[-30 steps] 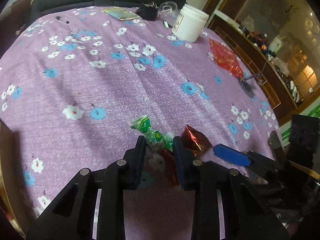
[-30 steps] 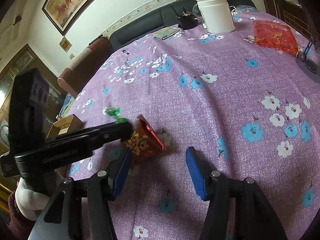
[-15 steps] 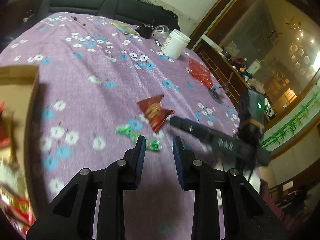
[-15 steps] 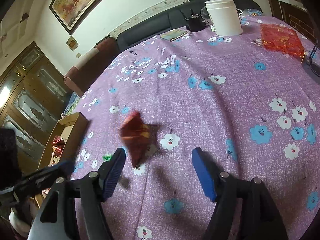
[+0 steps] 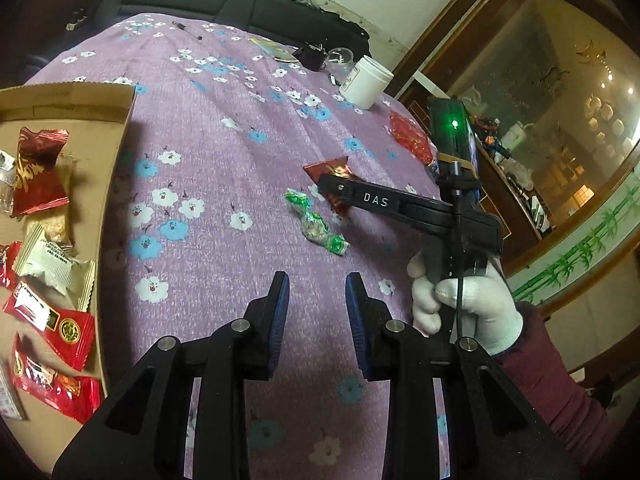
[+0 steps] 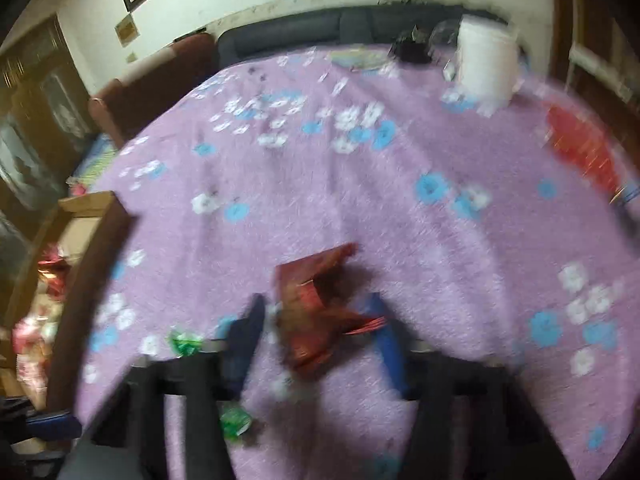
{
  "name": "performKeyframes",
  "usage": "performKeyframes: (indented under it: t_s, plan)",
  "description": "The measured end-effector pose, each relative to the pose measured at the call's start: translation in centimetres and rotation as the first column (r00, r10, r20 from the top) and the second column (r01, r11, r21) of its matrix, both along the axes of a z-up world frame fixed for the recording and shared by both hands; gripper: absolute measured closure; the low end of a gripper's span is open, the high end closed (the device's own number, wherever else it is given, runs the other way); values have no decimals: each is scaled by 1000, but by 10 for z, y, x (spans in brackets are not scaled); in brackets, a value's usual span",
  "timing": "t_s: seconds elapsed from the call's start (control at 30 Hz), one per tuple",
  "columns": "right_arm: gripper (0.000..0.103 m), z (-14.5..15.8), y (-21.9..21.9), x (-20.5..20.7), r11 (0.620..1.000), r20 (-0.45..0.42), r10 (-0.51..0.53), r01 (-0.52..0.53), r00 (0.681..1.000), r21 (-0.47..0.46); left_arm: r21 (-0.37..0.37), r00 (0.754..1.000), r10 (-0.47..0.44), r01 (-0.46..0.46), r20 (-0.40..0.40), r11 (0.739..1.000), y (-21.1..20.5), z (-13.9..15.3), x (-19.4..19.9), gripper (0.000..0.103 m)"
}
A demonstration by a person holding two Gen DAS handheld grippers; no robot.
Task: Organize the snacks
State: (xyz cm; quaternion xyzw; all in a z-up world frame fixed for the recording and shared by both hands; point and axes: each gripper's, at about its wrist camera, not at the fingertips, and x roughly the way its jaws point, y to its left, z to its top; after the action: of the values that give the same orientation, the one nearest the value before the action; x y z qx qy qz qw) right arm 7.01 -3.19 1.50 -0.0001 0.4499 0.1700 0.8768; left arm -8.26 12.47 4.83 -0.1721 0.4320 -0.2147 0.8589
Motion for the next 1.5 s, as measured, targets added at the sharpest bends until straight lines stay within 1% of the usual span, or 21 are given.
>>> performKeyframes:
  t_s: [0.03, 0.07, 0.13, 0.27, 0.4, 0.47, 0.53, 0.57, 0.6, 0.63, 0.67, 0.7, 0.83, 1.0, 1.1, 1.13, 1.2, 1.27, 1.3, 1.37, 1.5]
  plan:
    - [67, 0, -2, -2, 1000, -15, 6, -5, 1000, 31, 3, 1000, -2, 2, -2, 1000, -2, 0, 0, 68]
    - [67, 1, -5, -3, 999, -21, -2, 3, 1000, 46, 2, 1000, -5, 5, -5, 1000, -3, -1, 2, 59]
    - [67, 2, -14, -10, 998, -10, -20, 20, 1000, 55, 1, 1000, -9, 9, -6, 1000, -11, -1, 7, 50]
    - [67, 6, -41, -21, 995, 16, -57, 56, 998, 85, 41, 1000, -26, 25, 7, 999, -35, -3, 22, 50]
    - [67, 1, -63, -18, 984, -12, -83, 84, 996, 157, 137, 999, -26, 22, 25, 990, -63, -10, 45, 50]
    - [67, 0, -68, -17, 980, -21, -84, 87, 996, 182, 206, 999, -27, 18, 41, 978, -75, -14, 54, 50]
    - [67, 0, -69, -17, 978, -23, -81, 84, 996, 188, 293, 999, -27, 14, 39, 956, -84, -23, 64, 50]
    - [67, 0, -68, -17, 979, -21, -80, 83, 997, 188, 307, 999, -29, 22, 16, 952, -86, -29, 68, 51]
    - [67, 1, -68, -18, 979, -19, -78, 80, 997, 186, 312, 999, -26, 18, 24, 950, -86, -32, 68, 53]
    - [67, 1, -67, -18, 979, -19, -77, 79, 997, 186, 316, 999, -33, 20, 35, 948, -86, -32, 68, 69]
    - [67, 0, -67, -19, 979, -17, -79, 81, 997, 187, 313, 999, -35, 28, 18, 950, -85, -33, 69, 77]
    - [67, 0, -67, -18, 979, -17, -80, 82, 997, 187, 299, 999, -29, 21, 20, 954, -82, -32, 70, 78]
    - [68, 3, -69, -21, 978, 3, -93, 90, 996, 188, 258, 1000, -8, 4, 12, 966, -69, -31, 66, 87]
    - [68, 8, -69, -29, 977, 39, -101, 91, 994, 193, 157, 998, 37, -43, 42, 987, -41, -13, 45, 87]
    - [68, 5, -63, -30, 979, 33, -95, 87, 995, 183, 126, 997, 57, -63, 50, 990, -28, -7, 37, 87]
    - [68, 3, -61, -30, 979, 24, -94, 88, 995, 183, 107, 998, 47, -52, 52, 993, -26, -7, 36, 87]
    - [68, 0, -58, -30, 980, 12, -94, 91, 995, 174, 73, 998, 30, -33, 49, 997, -26, -6, 36, 81]
    - [68, 1, -59, -30, 980, 19, -103, 99, 994, 171, 79, 999, 12, -16, 52, 997, -33, -7, 41, 53]
    - [68, 0, -60, -30, 979, 17, -110, 105, 994, 176, 98, 998, 7, -13, 63, 995, -39, -7, 44, 50]
    - [68, -2, -65, -28, 974, 1, -118, 116, 993, 193, 148, 996, -9, -4, 86, 989, -51, -8, 52, 50]
    - [67, -3, -69, -27, 968, -12, -122, 122, 992, 221, 214, 994, -57, 36, 89, 976, -78, -13, 69, 50]
